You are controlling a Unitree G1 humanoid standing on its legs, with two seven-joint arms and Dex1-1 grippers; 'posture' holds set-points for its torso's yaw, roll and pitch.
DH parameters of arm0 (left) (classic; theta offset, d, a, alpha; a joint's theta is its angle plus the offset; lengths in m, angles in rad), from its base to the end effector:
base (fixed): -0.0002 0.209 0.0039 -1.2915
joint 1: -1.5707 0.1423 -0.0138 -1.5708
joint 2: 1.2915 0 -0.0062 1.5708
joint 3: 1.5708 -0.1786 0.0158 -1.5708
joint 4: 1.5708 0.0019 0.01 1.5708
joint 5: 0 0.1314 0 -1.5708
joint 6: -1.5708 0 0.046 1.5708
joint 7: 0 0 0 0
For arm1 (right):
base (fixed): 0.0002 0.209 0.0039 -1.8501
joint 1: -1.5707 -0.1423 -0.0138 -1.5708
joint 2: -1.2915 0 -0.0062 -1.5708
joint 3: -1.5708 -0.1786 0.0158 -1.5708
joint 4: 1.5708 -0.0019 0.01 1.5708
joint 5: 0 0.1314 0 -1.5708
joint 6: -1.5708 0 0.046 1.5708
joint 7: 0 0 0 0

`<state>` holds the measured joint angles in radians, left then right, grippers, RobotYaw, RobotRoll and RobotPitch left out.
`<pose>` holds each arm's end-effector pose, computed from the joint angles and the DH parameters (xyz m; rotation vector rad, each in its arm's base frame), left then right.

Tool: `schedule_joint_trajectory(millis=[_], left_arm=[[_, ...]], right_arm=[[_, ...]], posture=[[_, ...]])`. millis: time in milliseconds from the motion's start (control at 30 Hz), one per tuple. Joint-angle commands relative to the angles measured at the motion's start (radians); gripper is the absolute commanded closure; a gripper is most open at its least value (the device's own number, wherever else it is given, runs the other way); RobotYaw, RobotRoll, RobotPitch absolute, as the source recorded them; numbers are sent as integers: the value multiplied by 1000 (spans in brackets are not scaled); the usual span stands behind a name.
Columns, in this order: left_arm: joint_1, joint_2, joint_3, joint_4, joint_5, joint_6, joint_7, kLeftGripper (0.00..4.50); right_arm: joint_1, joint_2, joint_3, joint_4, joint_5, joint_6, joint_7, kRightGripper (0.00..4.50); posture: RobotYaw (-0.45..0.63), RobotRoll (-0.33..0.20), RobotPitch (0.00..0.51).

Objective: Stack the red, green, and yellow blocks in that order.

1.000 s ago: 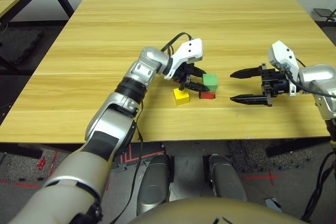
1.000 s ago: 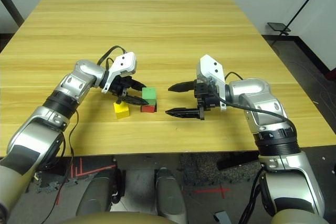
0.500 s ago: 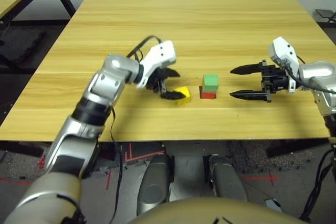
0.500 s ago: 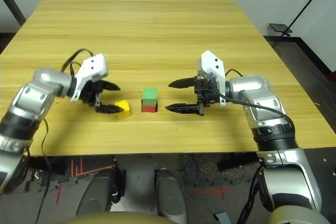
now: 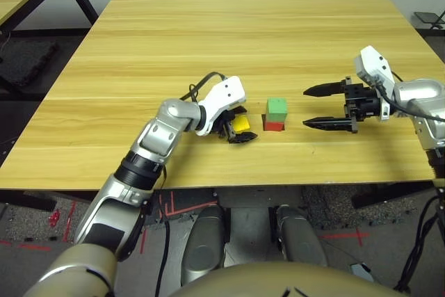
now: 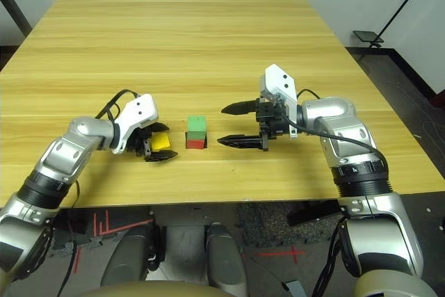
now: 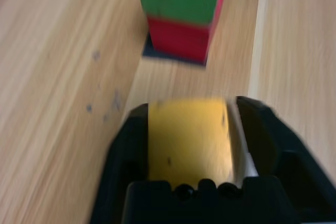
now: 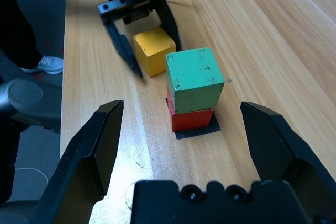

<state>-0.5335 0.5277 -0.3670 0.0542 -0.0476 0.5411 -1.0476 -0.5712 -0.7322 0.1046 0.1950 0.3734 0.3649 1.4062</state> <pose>0.2761 0.1673 0.1305 0.5124 0.4716 -1.1909 0.2826 -0.2494 0.1769 -0.2954 0.2656 1.3628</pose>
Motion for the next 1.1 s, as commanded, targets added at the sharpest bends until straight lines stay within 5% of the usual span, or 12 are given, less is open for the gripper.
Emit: schedule_joint_trajectory(millis=[33,300,533,767,1100], left_arm=[[-19,50,-13,-16,-7,48,-55,2495],[-250,118,19,-49,-75,168,-180,2490],[-472,-9,-7,162,-76,89,-205,2490],[-523,-147,-29,292,-61,64,-176,2490],[-504,-182,-72,298,-39,57,-194,2490]], right_arm=[[7,-8,-6,-9,-5,-2,-3,0],[19,-18,-9,-17,-1,-1,3,0],[45,-12,-6,-41,3,3,-4,0],[68,-15,-14,-69,8,15,-16,0],[86,-13,-21,-93,14,30,-37,0]], posture=[[107,-97,67],[112,-92,61],[94,-79,57],[65,-77,60],[53,-66,64]])
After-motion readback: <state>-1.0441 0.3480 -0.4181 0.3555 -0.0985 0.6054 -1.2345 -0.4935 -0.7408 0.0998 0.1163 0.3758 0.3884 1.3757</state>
